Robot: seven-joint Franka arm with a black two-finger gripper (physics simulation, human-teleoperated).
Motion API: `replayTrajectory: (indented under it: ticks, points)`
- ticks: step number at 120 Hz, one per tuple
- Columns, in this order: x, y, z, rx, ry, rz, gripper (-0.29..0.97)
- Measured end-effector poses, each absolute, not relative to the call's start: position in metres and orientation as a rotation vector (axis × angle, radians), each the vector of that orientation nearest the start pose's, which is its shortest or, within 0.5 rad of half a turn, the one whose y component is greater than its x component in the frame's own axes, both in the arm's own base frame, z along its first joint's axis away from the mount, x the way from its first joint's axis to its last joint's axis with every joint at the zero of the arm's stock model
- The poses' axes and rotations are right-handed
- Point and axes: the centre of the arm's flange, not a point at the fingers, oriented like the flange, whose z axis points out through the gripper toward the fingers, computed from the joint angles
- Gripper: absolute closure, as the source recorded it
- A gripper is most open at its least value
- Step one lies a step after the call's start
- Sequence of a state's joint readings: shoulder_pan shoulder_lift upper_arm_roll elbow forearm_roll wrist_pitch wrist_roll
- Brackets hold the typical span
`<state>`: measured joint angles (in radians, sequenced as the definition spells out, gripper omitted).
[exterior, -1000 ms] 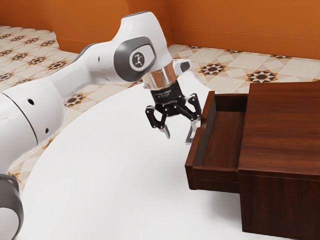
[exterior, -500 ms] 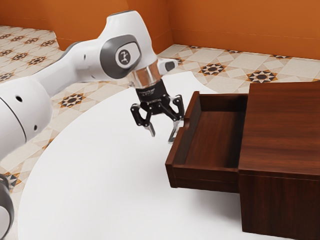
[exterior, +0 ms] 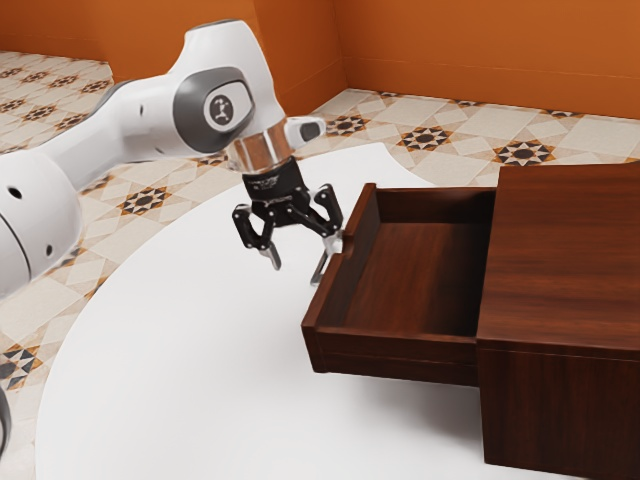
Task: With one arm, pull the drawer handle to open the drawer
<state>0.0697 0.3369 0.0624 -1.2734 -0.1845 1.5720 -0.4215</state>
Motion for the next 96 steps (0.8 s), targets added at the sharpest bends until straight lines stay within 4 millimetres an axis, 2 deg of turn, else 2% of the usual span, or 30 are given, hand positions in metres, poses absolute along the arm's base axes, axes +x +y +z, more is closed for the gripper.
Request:
replayTrajectory:
  ticks: [23, 61, 78, 96]
  points:
    - [0.646, 0.067, 0.572, -3.176, -0.880, 0.082, 0.12]
    - [0.638, 0.065, 0.594, -3.201, -0.832, 0.029, 0.12]
    - [0.631, 0.060, 0.615, -3.215, -0.804, -0.022, 0.12]
    - [0.612, 0.067, 0.653, -3.233, -0.824, -0.123, 0.08]
